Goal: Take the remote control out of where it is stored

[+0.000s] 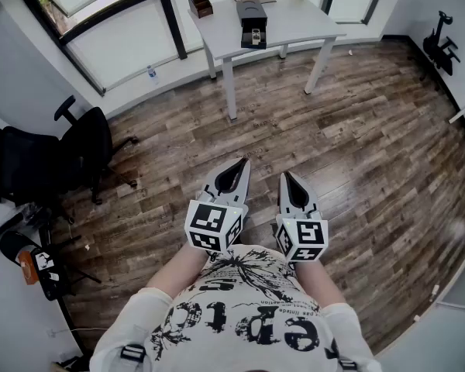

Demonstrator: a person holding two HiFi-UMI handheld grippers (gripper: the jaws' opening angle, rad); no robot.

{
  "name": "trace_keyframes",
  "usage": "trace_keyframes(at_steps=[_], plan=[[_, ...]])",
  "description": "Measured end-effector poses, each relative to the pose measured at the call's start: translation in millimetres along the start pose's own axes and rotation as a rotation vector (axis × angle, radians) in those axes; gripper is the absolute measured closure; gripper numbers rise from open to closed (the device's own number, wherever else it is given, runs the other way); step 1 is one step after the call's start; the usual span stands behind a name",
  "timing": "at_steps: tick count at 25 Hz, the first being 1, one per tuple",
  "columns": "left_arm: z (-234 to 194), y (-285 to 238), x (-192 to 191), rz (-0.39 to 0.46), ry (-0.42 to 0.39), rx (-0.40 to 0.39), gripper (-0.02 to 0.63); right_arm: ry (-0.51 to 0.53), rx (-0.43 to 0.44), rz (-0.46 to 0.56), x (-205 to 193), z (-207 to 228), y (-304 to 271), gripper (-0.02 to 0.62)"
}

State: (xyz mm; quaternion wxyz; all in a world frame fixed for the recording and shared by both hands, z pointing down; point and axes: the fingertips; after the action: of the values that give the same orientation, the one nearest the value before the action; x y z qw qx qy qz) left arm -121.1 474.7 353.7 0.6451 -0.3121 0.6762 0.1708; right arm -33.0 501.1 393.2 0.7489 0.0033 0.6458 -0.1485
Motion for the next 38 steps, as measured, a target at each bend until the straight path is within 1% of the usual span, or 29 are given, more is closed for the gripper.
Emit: trace_keyframes(at_steps=[9, 14, 17, 22, 29, 34, 38], plan=[[2.2, -6.4, -1.1, -0.014, 0.01, -0.002, 0.595, 0.0, 0.007, -0.011, 0.2, 3.1, -0.5, 0.592], [3.3, -13.3, -5.6, -0.019, 0.03, -0.015, 0.595, -0.034, -0.008, -0.01, -3.3, 10.6, -2.2, 0.592], [-3.0, -22.8, -9.6, -0.025, 0.039, -0.016, 0.595, -0.015, -0.005, -0.008, -4.0, 12.3, -11.4, 0.592], [-34.2, -50.2, -4.5, -0.021, 0.053, -0.028, 0.595, 0.008, -0.019, -0.024, 0.5, 14.2, -52.2, 0.592], [-93.1, -103.5, 21.5, -0.007, 0.054, -0.056, 0.595, 0.024, -0.061, -0.015, 26.0, 21.0, -127.7, 0.592], [-131.1, -129.6, 23.4, -0.029, 0.063, -0.062, 0.595, 0.005, -0.079, -0.05, 23.3, 25.4, -176.3, 0.592], [-154.6, -144.4, 21.8, -0.048, 0.071, -0.048, 0.595, -0.006, -0.064, -0.084, 21.0, 24.8, -206.4, 0.592]])
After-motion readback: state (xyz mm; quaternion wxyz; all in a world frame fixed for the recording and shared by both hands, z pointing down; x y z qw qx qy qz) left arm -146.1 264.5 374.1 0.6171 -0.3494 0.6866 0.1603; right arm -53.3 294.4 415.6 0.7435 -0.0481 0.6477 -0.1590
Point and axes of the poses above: the fingertips, and each gripper's own axes: y backward along the fingers, z to its right, x out of its top, and after that the axes turned 2 degrees about -y, right-handed
